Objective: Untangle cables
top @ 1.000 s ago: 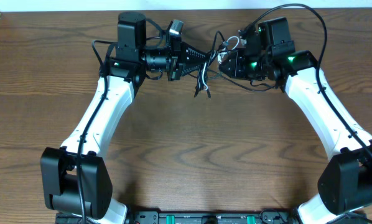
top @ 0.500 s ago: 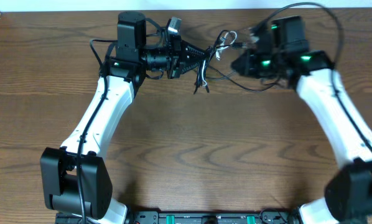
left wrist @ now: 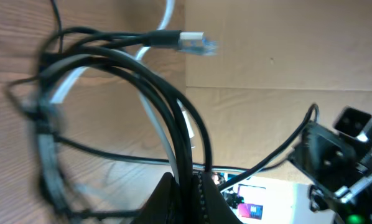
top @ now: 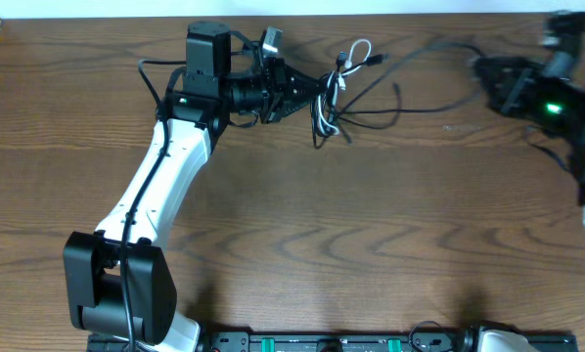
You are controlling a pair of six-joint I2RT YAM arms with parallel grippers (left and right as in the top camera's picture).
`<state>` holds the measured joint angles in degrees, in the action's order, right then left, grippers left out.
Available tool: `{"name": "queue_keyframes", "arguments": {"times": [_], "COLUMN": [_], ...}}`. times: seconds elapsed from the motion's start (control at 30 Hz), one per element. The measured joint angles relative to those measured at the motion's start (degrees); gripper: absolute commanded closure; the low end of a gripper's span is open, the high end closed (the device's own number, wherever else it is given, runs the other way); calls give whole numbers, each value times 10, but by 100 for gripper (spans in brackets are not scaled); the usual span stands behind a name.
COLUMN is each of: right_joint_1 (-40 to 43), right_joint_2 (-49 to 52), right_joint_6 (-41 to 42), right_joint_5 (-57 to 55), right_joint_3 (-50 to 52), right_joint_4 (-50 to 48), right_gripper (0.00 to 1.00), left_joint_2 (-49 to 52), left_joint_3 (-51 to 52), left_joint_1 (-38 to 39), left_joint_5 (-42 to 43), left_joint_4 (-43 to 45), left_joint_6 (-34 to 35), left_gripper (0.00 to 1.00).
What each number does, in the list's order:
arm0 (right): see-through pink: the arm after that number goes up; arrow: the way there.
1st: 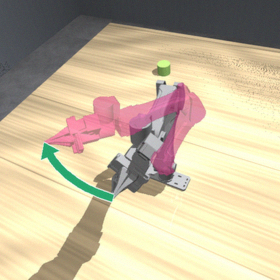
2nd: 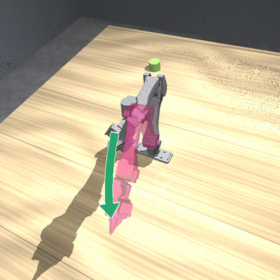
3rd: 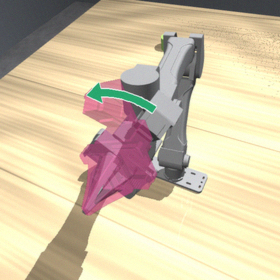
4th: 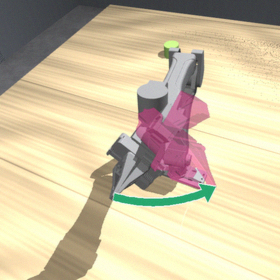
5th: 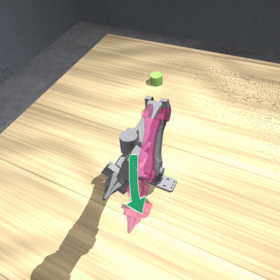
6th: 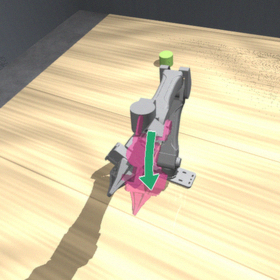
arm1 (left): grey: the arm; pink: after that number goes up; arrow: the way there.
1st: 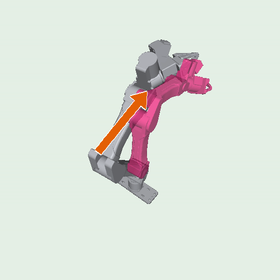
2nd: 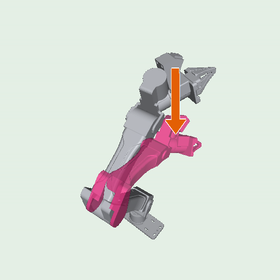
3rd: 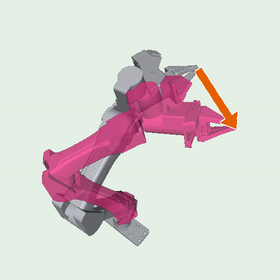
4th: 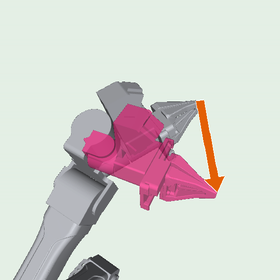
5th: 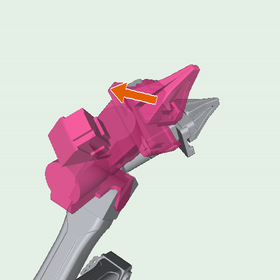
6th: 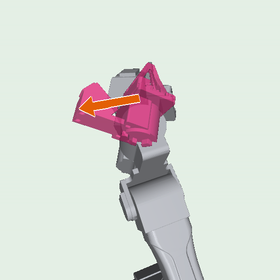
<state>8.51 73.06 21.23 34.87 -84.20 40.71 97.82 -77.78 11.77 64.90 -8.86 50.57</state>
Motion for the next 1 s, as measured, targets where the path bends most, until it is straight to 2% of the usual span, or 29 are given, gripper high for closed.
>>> {"name": "queue_keyframes", "arguments": {"times": [0.13, 0.33, 0.5, 0.73, 0.8, 0.9, 0.97, 1.0], "right_joint_1": [74, 143, 145, 102, 81, 48, 28, 18], "right_joint_2": [-49, -87, -56, 35, 61, 92, 107, 113], "right_joint_6": [5, 14, 3, -53, -68, -85, -92, -94], "right_joint_5": [-9, -46, -49, -38, -36, -35, -35, -35], "right_joint_3": [0, 0, 0, 0, 0, 0, 0, 0], "right_joint_4": [10, 32, 68, 130, 133, 126, 120, 118], "right_gripper": [99, 99, 99, 99, 90, 47, 31, 28], "left_joint_2": [0, 0, 0, 0, 0, 0, 0, 0], "left_joint_3": [1, 2, 2, 3, 3, 3, 3, 3], "left_joint_1": [0, 0, 1, 1, 1, 1, 0, 0], "left_joint_5": [-30, -49, -54, -97, -101, -90, -71, -63], "left_joint_4": [-51, -78, -110, -223, -237, -236, -228, -227], "left_joint_6": [-12, -34, -77, -182, -205, -225, -225, -221], "left_gripper": [92, 92, 92, 93, 93, 93, 92, 93]}}
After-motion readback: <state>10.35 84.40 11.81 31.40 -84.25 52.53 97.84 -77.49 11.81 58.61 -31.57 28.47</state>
